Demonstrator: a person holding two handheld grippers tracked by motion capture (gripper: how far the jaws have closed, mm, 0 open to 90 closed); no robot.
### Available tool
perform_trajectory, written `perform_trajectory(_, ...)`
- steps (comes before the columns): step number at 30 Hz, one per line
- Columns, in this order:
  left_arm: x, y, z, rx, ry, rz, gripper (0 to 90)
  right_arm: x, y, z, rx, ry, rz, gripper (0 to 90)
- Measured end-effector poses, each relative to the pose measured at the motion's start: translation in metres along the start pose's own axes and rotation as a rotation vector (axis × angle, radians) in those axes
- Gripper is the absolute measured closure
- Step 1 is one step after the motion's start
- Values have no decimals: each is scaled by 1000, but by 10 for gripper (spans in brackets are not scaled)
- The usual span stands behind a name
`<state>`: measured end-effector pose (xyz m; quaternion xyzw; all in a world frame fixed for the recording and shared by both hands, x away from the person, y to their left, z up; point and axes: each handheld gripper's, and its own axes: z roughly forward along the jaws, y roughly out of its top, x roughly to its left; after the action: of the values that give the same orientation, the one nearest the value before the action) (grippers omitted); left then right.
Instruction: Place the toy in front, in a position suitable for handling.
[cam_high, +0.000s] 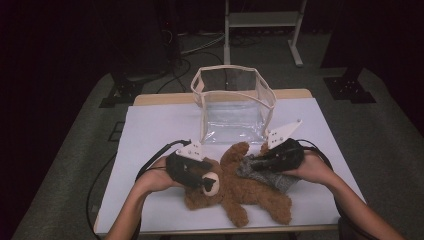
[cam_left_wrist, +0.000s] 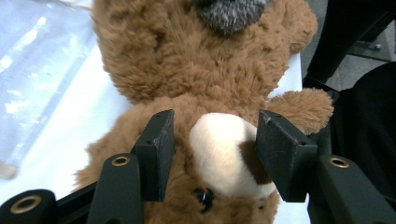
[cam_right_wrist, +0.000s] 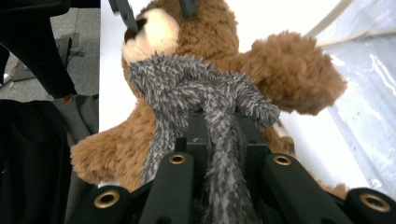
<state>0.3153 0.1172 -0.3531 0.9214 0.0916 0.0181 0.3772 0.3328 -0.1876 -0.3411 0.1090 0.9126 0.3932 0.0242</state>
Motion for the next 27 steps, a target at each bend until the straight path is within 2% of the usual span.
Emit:
perform_trajectory(5,0,-6,2,-7,-14,-14,474,-2,-2,0,1,6,2,783)
perform_trajectory(6,0,-6,2,-4,-13,-12,475,-2,-4,-2,0,2,18,784)
perform_trajectory(11,-1,-6,2,2,-16,-9,474,-15,-26,-17,2,-46,75,784)
perform_trajectory(12,-1,-6,2,2,-16,-9,473,-15,-26,-17,2,-46,75,784)
perform_trajectory(15,-1,-7,2,2,-18,-8,472,-26,-44,-36,4,-109,137,784)
perform_trajectory(16,-1,-7,3,3,-20,-11,471,-27,-45,-39,2,-116,143,784)
perform_trajectory(18,-1,-7,3,5,-22,-12,470,-29,-46,-44,-8,-128,144,784)
perform_trajectory(19,0,-6,3,7,-24,-13,468,-30,-42,-54,-28,-146,142,784)
perform_trajectory(22,0,-5,3,12,-24,-8,466,-29,-35,-58,-47,-147,133,783)
perform_trajectory(24,0,-4,4,16,-24,-7,465,-27,-23,-51,-48,-134,98,784)
perform_trajectory(27,-1,-5,4,16,-25,-5,465,-24,-15,-33,-19,-112,63,783)
